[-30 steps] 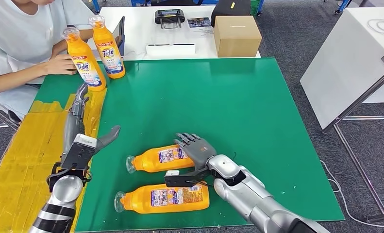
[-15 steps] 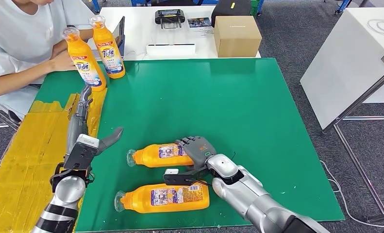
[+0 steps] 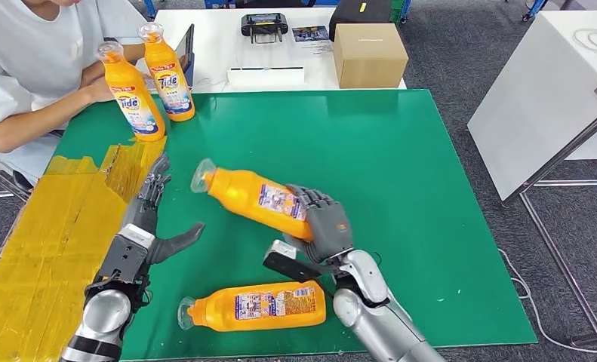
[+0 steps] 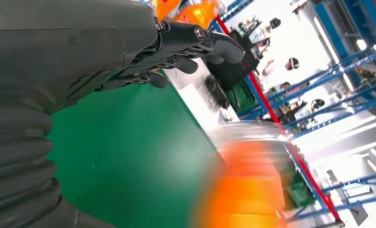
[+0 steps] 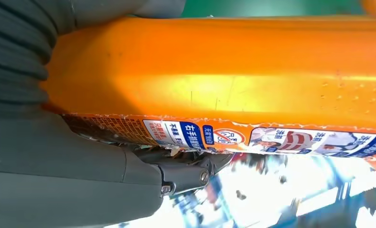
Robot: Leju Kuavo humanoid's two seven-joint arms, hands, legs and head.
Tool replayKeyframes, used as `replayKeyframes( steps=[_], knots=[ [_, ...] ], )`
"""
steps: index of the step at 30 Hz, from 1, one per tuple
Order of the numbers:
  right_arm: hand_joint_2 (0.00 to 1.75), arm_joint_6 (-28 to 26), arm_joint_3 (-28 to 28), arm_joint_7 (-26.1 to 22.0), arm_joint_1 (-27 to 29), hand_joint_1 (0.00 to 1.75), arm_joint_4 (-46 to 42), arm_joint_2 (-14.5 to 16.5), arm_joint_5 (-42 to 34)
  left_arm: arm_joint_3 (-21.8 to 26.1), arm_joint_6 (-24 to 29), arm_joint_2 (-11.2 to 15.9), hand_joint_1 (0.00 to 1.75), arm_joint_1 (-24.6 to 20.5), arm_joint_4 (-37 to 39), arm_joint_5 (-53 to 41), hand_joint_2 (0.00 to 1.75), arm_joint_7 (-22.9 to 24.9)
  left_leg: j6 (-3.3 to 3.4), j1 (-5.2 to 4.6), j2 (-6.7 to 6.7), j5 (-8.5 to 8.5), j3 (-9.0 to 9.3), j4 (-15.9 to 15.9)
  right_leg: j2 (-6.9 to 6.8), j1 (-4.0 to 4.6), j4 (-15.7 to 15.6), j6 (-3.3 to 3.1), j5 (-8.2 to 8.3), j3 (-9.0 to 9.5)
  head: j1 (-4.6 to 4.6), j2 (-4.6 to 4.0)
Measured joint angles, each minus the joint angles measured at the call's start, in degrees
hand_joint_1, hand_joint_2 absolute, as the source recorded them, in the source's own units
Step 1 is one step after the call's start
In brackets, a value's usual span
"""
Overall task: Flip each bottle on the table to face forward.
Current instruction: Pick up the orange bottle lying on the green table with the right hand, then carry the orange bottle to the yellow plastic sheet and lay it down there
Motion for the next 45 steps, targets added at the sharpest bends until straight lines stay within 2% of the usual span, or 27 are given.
replayKeyframes(
  steps=[5, 11, 18, 21, 25, 28, 37, 45],
  knots=[
    [1.75, -3.7, -6.7, -4.8, 5.0, 1.75, -9.2, 0.4, -6.2, -0.8, -0.3, 0.0, 0.00, 0.6, 0.0, 1.1, 1.75, 0.0, 0.01, 0.00, 0.00, 0.00, 0.01, 0.0, 0.00, 0.00, 0.0, 0.00, 0.01, 0.02, 0.00, 0.00],
    [1.75, -4.0, -10.2, -7.2, 7.7, 1.75, -13.8, 0.9, -9.8, -1.3, -0.8, 0.0, 0.00, 0.7, 0.0, 2.3, 1.75, 0.0, 0.00, 0.00, 0.01, 0.01, 0.04, 0.0, 0.01, 0.00, 0.0, 0.00, 0.02, 0.03, -0.01, 0.00],
    [1.75, -1.2, -11.5, -9.8, 9.2, 1.75, -15.3, 1.8, -15.0, -1.6, -2.6, 0.0, 0.00, 0.7, 0.0, 5.1, 1.75, 0.6, 0.00, 0.00, 0.03, 0.00, 0.03, 0.0, 0.01, 0.01, 0.0, 0.00, 0.01, 0.01, -0.01, 0.00],
    [1.75, 5.3, -11.6, -10.9, 9.2, 1.75, -15.4, 2.0, -20.3, -1.8, -4.9, 0.0, 0.00, 0.5, 0.0, 7.6, 1.75, 0.8, 0.00, 0.00, 0.03, 0.00, 0.03, 0.0, 0.01, 0.01, 0.0, 0.00, 0.01, 0.02, -0.01, 0.00],
    [1.75, 18.7, -9.8, -13.0, 8.5, 1.75, -14.6, 2.8, -29.0, -3.1, -8.9, 0.0, 0.00, -1.0, 0.3, 12.4, 1.75, 1.0, 0.00, 0.00, 0.02, 0.01, 0.03, 0.0, 0.01, 0.01, 0.0, 0.00, 0.01, 0.03, 0.00, 0.00],
    [1.75, 22.7, -6.8, -13.7, 7.2, 1.75, -12.8, 3.4, -29.0, -4.4, -10.3, -0.1, 0.00, -2.5, 0.9, 14.2, 1.75, 1.2, -0.01, 0.01, 0.03, 0.02, 0.04, 0.0, 0.01, 0.01, 0.0, -0.01, 0.01, 0.03, -0.01, 0.00],
    [1.75, 24.6, 0.2, -13.7, 3.9, 1.73, -6.6, 4.9, -27.3, -6.8, -11.6, -0.2, 0.00, -5.4, 2.3, 16.2, 1.75, 1.4, -0.01, 0.00, 0.02, 0.02, 0.01, 0.0, 0.01, 0.00, 0.0, 0.00, 0.01, 0.01, 0.00, 0.00],
    [1.75, 24.3, 2.4, -13.2, 2.0, 1.74, -3.4, 5.6, -26.4, -7.0, -12.1, -0.2, 0.00, -5.5, 3.1, 17.1, 1.75, 1.4, -0.01, 0.00, 0.03, 0.02, 0.01, 0.0, 0.01, 0.00, 0.0, 0.00, 0.01, 0.00, -0.01, 0.00]
  ],
)
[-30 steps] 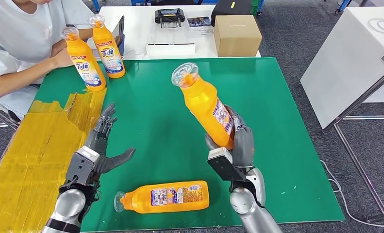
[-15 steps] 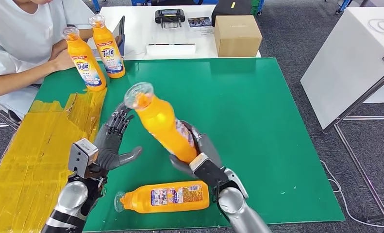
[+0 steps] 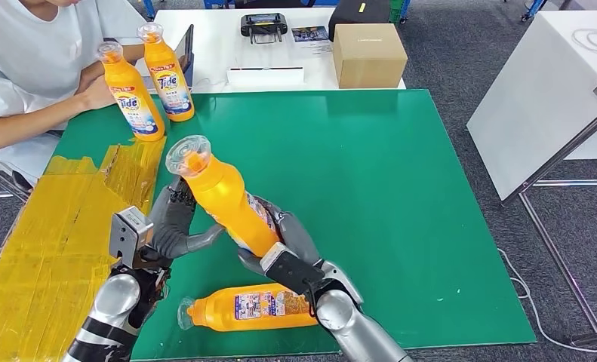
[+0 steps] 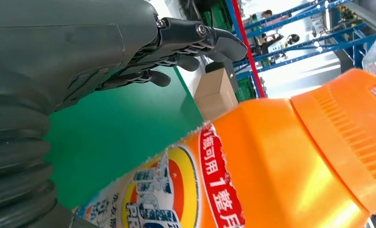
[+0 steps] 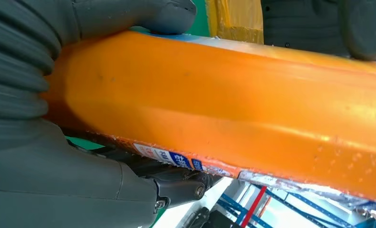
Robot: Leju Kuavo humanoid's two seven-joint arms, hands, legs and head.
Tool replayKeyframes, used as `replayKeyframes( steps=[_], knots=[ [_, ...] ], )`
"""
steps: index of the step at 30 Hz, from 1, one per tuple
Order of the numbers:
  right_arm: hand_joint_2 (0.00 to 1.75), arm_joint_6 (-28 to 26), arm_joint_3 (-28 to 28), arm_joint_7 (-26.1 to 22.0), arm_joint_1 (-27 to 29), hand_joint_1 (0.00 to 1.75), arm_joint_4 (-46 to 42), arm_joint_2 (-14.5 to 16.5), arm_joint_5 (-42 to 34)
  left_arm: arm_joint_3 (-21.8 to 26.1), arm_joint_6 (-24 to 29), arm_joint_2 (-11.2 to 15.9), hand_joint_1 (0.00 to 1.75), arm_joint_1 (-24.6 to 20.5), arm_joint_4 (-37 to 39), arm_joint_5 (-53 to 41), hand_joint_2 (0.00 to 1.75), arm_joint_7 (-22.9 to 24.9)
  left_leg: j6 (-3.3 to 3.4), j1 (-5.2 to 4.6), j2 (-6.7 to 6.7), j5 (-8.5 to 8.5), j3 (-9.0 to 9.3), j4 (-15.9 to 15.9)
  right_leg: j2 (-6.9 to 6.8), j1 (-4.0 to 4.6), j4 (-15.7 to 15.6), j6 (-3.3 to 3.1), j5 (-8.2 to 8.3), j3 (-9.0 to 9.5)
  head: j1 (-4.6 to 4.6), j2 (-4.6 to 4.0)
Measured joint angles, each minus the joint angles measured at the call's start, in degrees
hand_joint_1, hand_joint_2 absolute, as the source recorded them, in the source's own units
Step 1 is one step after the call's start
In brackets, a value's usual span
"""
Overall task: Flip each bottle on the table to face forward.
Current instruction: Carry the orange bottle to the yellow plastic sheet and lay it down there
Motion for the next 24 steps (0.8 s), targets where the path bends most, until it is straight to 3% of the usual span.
replayKeyframes(
  steps=[19, 23, 24],
  knots=[
    [1.75, -1.1, 2.7, -0.1, -1.3, 1.74, 4.0, 0.6, 0.3, -1.8, -3.5, 0.0, 0.04, -0.5, 0.8, 2.4, 1.75, -0.9, 0.00, 0.00, 0.00, 0.00, 0.00, 0.0, 0.00, 0.00, 0.0, 0.00, 0.00, 0.00, 0.00, 0.00],
    [1.75, -1.2, 2.7, -0.3, -1.3, 1.75, 4.3, 0.6, 0.2, -1.8, -3.8, 0.0, 1.75, -0.5, 0.9, 2.7, 1.75, -1.0, 0.00, 0.00, 0.00, 0.00, 0.00, 0.0, 0.00, 0.00, 0.0, 0.00, 0.00, 0.00, 0.00, 0.00],
    [1.75, -1.3, 2.7, -0.3, -1.3, 1.75, 4.4, 0.7, 0.3, -1.8, -3.8, 0.0, 1.75, -0.5, 0.9, 2.7, 1.75, -1.0, 0.00, 0.00, 0.00, 0.00, 0.00, 0.0, 0.00, 0.00, 0.0, 0.00, 0.00, 0.00, 0.00, 0.00]
  ],
)
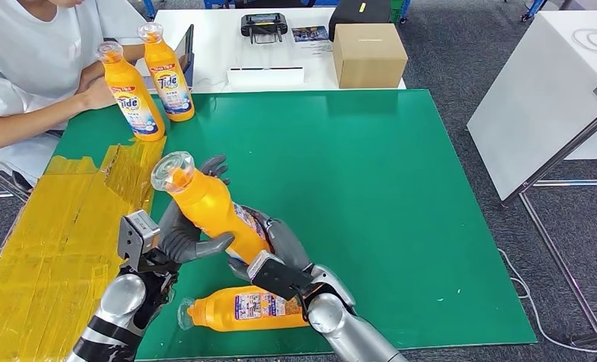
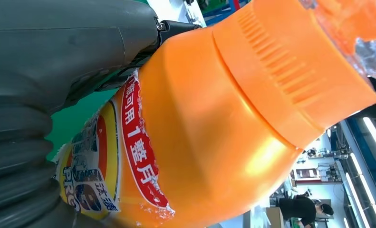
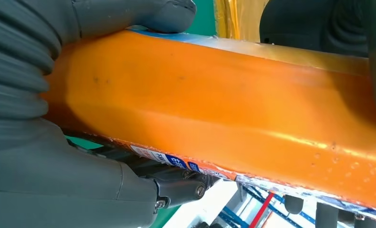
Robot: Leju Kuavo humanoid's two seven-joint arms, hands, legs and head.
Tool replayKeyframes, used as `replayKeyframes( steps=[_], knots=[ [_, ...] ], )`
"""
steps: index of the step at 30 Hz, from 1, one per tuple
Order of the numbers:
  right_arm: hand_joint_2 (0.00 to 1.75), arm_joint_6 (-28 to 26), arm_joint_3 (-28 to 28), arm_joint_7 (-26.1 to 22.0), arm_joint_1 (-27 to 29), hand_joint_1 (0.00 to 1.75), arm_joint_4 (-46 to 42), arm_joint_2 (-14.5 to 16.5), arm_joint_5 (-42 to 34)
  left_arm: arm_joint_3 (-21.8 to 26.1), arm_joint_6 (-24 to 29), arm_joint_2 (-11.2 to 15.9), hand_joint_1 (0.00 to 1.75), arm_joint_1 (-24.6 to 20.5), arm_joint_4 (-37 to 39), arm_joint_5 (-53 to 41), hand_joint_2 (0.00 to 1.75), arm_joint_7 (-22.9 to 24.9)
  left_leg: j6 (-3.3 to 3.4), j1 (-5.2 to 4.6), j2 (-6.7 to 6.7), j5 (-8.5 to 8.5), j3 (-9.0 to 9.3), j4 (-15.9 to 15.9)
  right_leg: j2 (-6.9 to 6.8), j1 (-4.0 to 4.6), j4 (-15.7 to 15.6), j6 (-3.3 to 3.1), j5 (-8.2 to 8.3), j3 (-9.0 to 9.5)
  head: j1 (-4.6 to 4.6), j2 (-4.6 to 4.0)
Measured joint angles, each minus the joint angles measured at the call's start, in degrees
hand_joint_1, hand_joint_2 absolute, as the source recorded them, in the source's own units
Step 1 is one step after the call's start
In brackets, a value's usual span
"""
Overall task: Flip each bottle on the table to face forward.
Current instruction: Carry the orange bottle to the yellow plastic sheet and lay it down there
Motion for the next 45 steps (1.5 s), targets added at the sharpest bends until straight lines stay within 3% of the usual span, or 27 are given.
replayKeyframes(
  steps=[13, 14, 17, 18, 20, 24, 28, 32, 36, 40, 45],
  knots=[
    [1.75, -0.7, 0.1, -0.1, 0.0, 1.73, 0.4, 0.2, 0.5, 0.0, 0.4, 0.0, 1.75, 0.0, 0.1, 0.2, 1.75, -0.3, 0.00, 0.00, 0.00, 0.00, 0.00, 0.0, 0.00, 0.00, 0.0, 0.00, 0.00, 0.00, 0.00, 0.00],
    [1.75, -0.8, 0.1, -0.1, 0.0, 1.37, 0.4, 0.2, 0.5, 0.0, 0.6, 0.0, 1.75, 0.0, 0.1, 0.1, 1.75, -0.3, 0.00, 0.00, 0.00, 0.00, 0.01, 0.0, 0.00, 0.00, 0.0, 0.00, 0.00, 0.00, 0.00, 0.00],
    [1.75, -1.3, 0.1, -0.2, 0.0, 0.08, 0.4, 0.2, 0.5, 0.0, 2.6, -0.1, 1.75, 0.0, 0.1, -0.9, 1.75, -0.8, 0.00, 0.00, 0.00, 0.00, 0.01, 0.0, 0.00, 0.00, 0.0, 0.00, 0.00, 0.00, -0.01, 0.00],
    [1.75, -1.8, 0.1, -0.3, 0.1, 0.00, 0.4, 0.2, 0.6, 0.0, 3.9, -0.1, 1.75, 0.0, 0.0, -1.9, 1.75, -1.1, 0.00, 0.00, 0.00, 0.00, 0.00, 0.0, 0.00, 0.00, 0.0, 0.00, 0.00, 0.00, -0.01, 0.00],
    [1.75, -3.6, 0.0, -0.5, 0.3, 0.00, -0.1, 0.2, 1.2, -0.2, 8.9, -0.3, 1.75, 0.2, -0.4, -6.5, 1.75, -2.2, 0.00, 0.00, 0.00, 0.00, 0.00, 0.0, 0.00, 0.00, 0.0, 0.00, 0.00, 0.00, 0.00, 0.00],
    [1.75, -7.7, -0.8, -0.7, 1.4, 0.00, -3.2, -0.4, 3.0, -0.1, 23.7, -0.1, 1.75, 0.6, -3.3, -22.0, 1.75, -3.7, 0.00, 0.00, 0.00, -0.01, 0.00, 0.0, 0.00, 0.00, 0.0, 0.00, 0.00, 0.00, 0.01, 0.00],
    [1.75, -8.2, -1.6, -0.7, 2.6, 0.00, -5.7, -1.4, 3.4, 1.0, 27.0, 0.7, 1.75, 0.5, -5.0, -24.9, 1.75, -3.4, 0.00, 0.01, -0.03, 0.00, 0.01, 0.0, -0.02, 0.01, 0.0, 0.00, 0.00, 0.00, 0.00, 0.00],
    [0.00, -10.8, -2.8, -0.9, 3.9, 0.00, -8.1, -1.8, 3.8, 1.2, 34.2, 1.5, 1.75, 0.6, -5.8, -37.1, 1.75, -0.9, 0.00, 0.01, -0.01, 0.00, 0.01, 0.0, -0.01, 0.01, 0.0, 0.00, 0.00, 0.00, 0.01, 0.00],
    [0.00, -14.0, -6.5, -1.1, 6.7, 0.00, -13.6, -2.6, 2.2, 2.1, 39.9, 4.4, 1.75, 0.7, -6.4, -59.1, 1.75, 6.8, 0.00, 0.00, -0.02, 0.00, 0.01, 0.0, -0.01, 0.00, 0.0, 0.00, 0.00, 0.01, 0.01, 0.00],
    [1.75, -15.5, -11.4, -1.3, 10.1, 0.00, -20.6, -3.3, 0.3, 2.9, 36.2, 8.9, 1.75, 1.4, -5.8, -75.5, 1.75, 16.1, 0.00, 0.01, 0.00, -0.01, 0.01, 0.0, 0.00, 0.00, 0.0, -0.01, -0.01, -0.02, 0.01, 0.00],
    [1.75, -16.4, -15.9, -1.6, 13.4, 0.00, -27.8, -3.6, 0.2, 3.0, 27.8, 13.1, 1.75, 1.4, -2.3, -83.6, 1.75, 22.9, 0.00, 0.01, 0.03, -0.01, 0.01, 0.0, 0.00, 0.01, 0.0, -0.01, -0.01, -0.04, 0.00, 0.00]
  ],
)
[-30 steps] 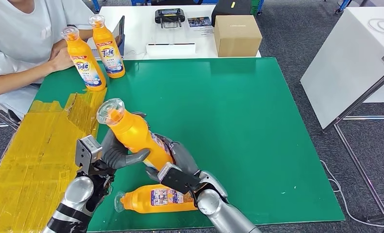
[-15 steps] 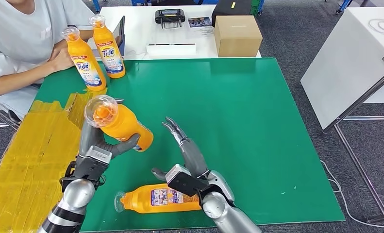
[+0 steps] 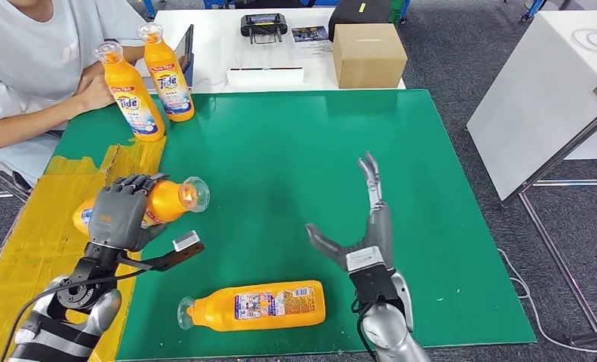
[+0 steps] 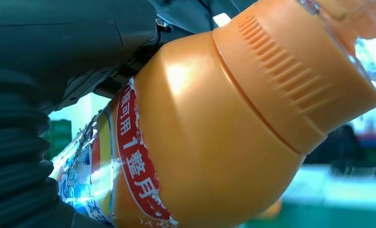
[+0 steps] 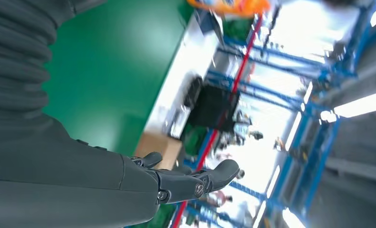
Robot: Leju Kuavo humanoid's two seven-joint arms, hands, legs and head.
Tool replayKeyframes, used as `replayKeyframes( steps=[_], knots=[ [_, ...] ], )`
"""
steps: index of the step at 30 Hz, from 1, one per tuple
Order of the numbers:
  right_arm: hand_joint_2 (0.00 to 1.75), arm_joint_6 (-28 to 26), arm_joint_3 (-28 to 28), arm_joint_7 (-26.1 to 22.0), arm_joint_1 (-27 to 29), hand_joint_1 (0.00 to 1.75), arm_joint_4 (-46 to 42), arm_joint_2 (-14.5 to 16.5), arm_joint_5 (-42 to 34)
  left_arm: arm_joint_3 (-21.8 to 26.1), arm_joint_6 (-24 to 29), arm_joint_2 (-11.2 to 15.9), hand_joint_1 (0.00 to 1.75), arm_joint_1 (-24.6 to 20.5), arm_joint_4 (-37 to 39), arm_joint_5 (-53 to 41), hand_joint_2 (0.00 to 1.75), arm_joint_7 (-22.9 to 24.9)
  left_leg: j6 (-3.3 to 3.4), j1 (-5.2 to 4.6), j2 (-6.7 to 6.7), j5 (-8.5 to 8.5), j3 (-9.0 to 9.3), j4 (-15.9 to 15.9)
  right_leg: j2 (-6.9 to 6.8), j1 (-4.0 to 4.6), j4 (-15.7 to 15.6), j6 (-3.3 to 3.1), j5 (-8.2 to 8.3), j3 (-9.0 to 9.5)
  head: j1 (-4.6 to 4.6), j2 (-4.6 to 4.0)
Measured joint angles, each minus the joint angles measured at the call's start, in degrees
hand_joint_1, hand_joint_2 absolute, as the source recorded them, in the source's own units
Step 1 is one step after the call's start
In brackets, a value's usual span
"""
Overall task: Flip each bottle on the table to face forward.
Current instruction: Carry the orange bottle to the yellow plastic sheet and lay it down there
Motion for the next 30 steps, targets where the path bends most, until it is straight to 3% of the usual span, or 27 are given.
replayKeyframes(
  steps=[8, 17, 21, 30],
  knots=[
    [1.75, -0.1, -2.3, -0.1, 1.5, 0.00, -4.3, -0.1, 0.2, -1.5, -7.6, 4.3, 1.75, -1.4, 5.7, -1.5, 1.75, 2.6, 0.00, 0.00, 0.04, 0.00, 0.00, 0.0, 0.01, 0.00, 0.0, 0.00, 0.00, 0.01, 0.01, 0.00],
    [1.75, 0.0, -2.8, -0.1, 1.7, 0.00, -4.8, -0.2, 0.6, -2.9, -9.6, 7.2, 1.73, -2.1, 9.5, -0.9, 1.75, 2.7, 0.00, 0.00, 0.03, 0.00, -0.01, 0.0, 0.01, 0.00, 0.0, 0.00, 0.00, 0.00, 0.02, 0.00],
    [1.75, 0.5, -2.8, 0.1, 1.5, 0.00, -4.8, -0.2, 1.3, -3.5, -8.0, 7.2, 0.02, -2.5, 12.1, -0.9, 1.75, 2.7, 0.00, 0.00, 0.01, 0.00, 0.00, 0.0, 0.00, -0.01, 0.0, 0.00, 0.00, 0.01, 0.01, 0.00],
    [1.75, 2.1, -1.3, 1.1, 0.1, 0.00, -3.9, -0.2, 2.5, -4.4, 0.0, 3.7, 0.00, -3.8, 17.8, -2.7, 1.75, 3.6, 0.00, -0.01, -0.01, 0.00, -0.01, 0.0, 0.00, -0.01, 0.0, 0.00, 0.00, 0.05, 0.01, 0.00]
  ],
)
